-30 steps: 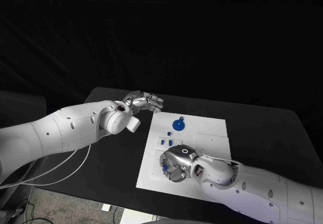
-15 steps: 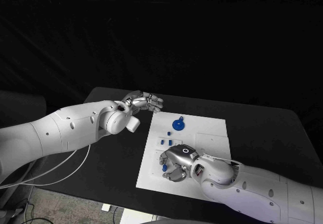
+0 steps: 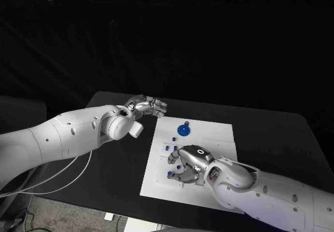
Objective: Assemble the parts on the task board
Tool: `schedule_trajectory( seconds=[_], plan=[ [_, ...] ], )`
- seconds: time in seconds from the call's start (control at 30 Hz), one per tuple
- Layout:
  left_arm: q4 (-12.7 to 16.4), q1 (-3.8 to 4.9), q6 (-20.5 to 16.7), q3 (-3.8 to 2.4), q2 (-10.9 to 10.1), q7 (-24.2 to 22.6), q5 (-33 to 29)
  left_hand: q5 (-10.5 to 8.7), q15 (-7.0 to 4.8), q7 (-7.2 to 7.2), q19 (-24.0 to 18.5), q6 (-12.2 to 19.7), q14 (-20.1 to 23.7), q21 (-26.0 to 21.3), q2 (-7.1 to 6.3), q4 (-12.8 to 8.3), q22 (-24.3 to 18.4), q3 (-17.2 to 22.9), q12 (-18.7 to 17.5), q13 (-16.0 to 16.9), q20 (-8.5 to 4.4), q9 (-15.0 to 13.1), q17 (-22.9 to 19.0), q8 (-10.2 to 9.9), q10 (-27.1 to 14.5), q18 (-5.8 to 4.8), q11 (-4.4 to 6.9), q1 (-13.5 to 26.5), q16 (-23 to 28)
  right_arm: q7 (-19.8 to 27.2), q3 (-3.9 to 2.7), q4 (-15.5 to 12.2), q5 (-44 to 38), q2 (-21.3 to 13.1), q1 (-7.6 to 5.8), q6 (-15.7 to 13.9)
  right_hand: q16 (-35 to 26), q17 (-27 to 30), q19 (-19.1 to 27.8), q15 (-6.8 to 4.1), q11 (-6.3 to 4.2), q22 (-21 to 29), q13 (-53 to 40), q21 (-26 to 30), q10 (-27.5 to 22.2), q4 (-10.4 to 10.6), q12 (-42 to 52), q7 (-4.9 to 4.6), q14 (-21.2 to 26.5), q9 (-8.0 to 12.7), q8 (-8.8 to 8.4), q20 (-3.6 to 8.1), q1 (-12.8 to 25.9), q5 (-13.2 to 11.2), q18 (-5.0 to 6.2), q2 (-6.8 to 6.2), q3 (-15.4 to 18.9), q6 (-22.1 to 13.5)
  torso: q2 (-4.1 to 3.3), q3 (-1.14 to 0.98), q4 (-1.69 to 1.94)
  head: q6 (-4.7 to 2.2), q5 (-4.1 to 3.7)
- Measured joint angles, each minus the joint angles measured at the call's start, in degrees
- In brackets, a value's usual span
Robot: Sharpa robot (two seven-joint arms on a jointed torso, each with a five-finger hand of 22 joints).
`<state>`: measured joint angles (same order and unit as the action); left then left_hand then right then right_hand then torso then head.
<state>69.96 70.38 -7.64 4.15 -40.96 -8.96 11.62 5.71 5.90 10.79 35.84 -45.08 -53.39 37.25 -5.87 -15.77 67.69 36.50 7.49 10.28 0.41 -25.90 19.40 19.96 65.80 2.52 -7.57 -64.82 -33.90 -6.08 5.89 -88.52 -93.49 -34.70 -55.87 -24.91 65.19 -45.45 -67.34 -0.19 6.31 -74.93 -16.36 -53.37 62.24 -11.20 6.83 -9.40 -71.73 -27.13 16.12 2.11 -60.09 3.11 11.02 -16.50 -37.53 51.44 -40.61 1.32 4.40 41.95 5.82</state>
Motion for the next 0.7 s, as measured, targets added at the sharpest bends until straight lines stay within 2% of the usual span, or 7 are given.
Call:
schedule_trajectory(
  seconds=[0.07, 0.1, 0.2, 0.27, 0.43, 0.6, 0.7],
  plan=[
    [-0.1, 0.00, 0.0, 0.00, -0.1, 0.0, 0.0, 0.00, 0.00, 0.00, 0.0, 0.0, 0.0, 0.0, 0.00, 0.0, 0.0, 0.0, 0.0, 0.0, 0.00, 0.0, 0.0, 0.0, 0.0, 0.00, 0.00, 0.0, 0.0, 0.8, -0.91, -0.6, 2.8, -1.1, -1.09, -0.4, 0.0, 0.0, 0.0, -0.43, -0.83, 0.0, -0.5, 0.0, 1.5, 0.3, 1.2, -0.15, 0.4, 0.0, 0.00, 0.00, 0.0, 0.0, 0.00, 0.00, 0.3, -0.2, 0.01, -0.02, -0.03, -0.19, -0.16],
    [-0.2, 0.00, 0.0, 0.00, -0.1, 0.0, 0.0, 0.00, 0.00, 0.00, 0.0, 0.0, 0.0, 0.0, 0.00, 0.0, 0.0, 0.0, 0.0, 0.0, 0.00, 0.0, 0.1, 0.0, 0.0, 0.00, 0.00, 0.0, 0.0, 1.4, -1.77, -0.8, 5.0, -1.9, -1.88, -0.5, 0.0, 0.1, 0.0, -0.96, -1.20, 0.0, -1.1, 0.0, 2.6, 0.4, 2.3, -0.24, 0.3, 0.1, 0.00, -0.02, 0.1, 0.0, 0.00, 0.14, 0.4, -0.2, 0.02, -0.02, -0.07, -0.37, -0.34],
    [-0.4, 0.00, 0.0, 0.00, -0.1, 0.0, 0.0, 0.00, 0.00, 0.00, 0.0, 0.0, 0.0, 0.0, 0.00, 0.0, 0.0, 0.0, 0.0, 0.0, 0.00, 0.0, 0.1, 0.0, 0.0, 0.00, 0.00, 0.0, 0.0, 2.4, -3.37, -0.9, 11.4, -4.2, -3.85, -0.6, 0.0, 0.2, -0.1, -2.16, -1.49, 0.0, -3.4, 0.0, 3.0, 0.4, 5.8, -0.27, -0.1, 0.2, 0.00, -0.10, 0.0, 0.0, 0.00, 1.13, 1.6, -0.3, 0.06, -0.01, -0.10, -0.75, -0.76],
    [-0.5, -0.01, 0.0, 0.00, 0.0, 0.0, 0.0, 0.00, 0.00, 0.00, 0.0, 0.0, 0.0, 0.0, 0.00, 0.0, 0.0, 0.0, 0.0, 0.0, 0.00, 0.0, 0.1, 0.0, 0.0, -0.01, 0.00, 0.0, 0.0, 2.7, -3.66, -0.9, 15.2, -5.8, -4.90, -0.3, 0.0, 0.2, -0.1, -2.71, -1.49, 0.0, -5.6, 0.0, 3.0, 0.2, 9.0, -0.27, -0.3, 0.2, 0.00, -0.11, -0.1, 0.3, 0.00, 1.94, 2.6, -0.3, 0.13, -0.01, -0.11, -0.98, -1.05],
    [-0.7, -0.18, 0.0, 0.01, 0.1, -0.1, 0.0, 0.00, 0.00, 0.00, 0.0, 0.0, 0.0, 0.0, 0.00, 0.0, 0.1, 0.0, 0.0, 0.0, 0.00, 0.0, 0.1, 0.0, 0.0, 0.00, 0.00, 0.0, 0.0, 3.0, -3.88, -1.0, 23.1, -10.5, -7.03, 2.0, 0.2, 0.2, -0.5, -3.74, -2.06, 0.0, -14.8, 0.2, 3.9, 0.1, 20.8, 0.95, -0.8, 0.1, 0.05, 0.03, 0.3, 1.2, 0.01, 3.02, 4.0, 0.1, 0.43, 0.01, -0.27, -1.86, -2.04],
    [-1.1, -0.69, 0.1, 0.01, 0.1, -0.1, 0.0, 0.00, 0.00, 0.01, 0.0, 0.0, 0.0, 0.0, 0.00, 0.0, 0.1, 0.0, 0.0, 0.0, 0.00, 0.0, 0.2, 0.0, 0.0, 0.00, 0.00, 0.0, 0.0, 1.6, -3.88, -1.4, 26.5, -13.8, -8.23, 6.6, 2.4, -1.1, -1.4, -5.54, -5.66, 0.0, -34.5, 0.0, 2.5, 0.7, 43.9, 2.38, -1.7, -0.2, 0.29, 0.94, 1.2, 2.1, 0.94, 4.98, 4.7, 0.5, 0.87, 0.03, -0.42, -2.48, -3.41],
    [-1.1, -1.05, 0.1, 0.05, 0.1, -0.1, 0.0, 0.00, 0.00, 0.01, 0.0, 0.0, 0.0, 0.0, 0.00, 0.2, 0.1, -0.2, 0.0, 0.0, 0.00, 0.0, 0.2, 0.0, 0.0, 0.00, 0.00, 0.0, 0.0, 0.0, -3.88, -1.5, 27.4, -15.9, -8.57, 10.3, 4.4, -2.9, -2.1, -5.59, -5.86, 0.0, -40.0, -1.1, 0.7, 2.5, 50.5, 2.61, -2.2, -0.4, 0.70, 1.07, 3.3, 1.3, 0.94, 5.60, 5.1, 1.3, 1.18, -0.01, -0.48, -2.76, -4.24]
  ],
)
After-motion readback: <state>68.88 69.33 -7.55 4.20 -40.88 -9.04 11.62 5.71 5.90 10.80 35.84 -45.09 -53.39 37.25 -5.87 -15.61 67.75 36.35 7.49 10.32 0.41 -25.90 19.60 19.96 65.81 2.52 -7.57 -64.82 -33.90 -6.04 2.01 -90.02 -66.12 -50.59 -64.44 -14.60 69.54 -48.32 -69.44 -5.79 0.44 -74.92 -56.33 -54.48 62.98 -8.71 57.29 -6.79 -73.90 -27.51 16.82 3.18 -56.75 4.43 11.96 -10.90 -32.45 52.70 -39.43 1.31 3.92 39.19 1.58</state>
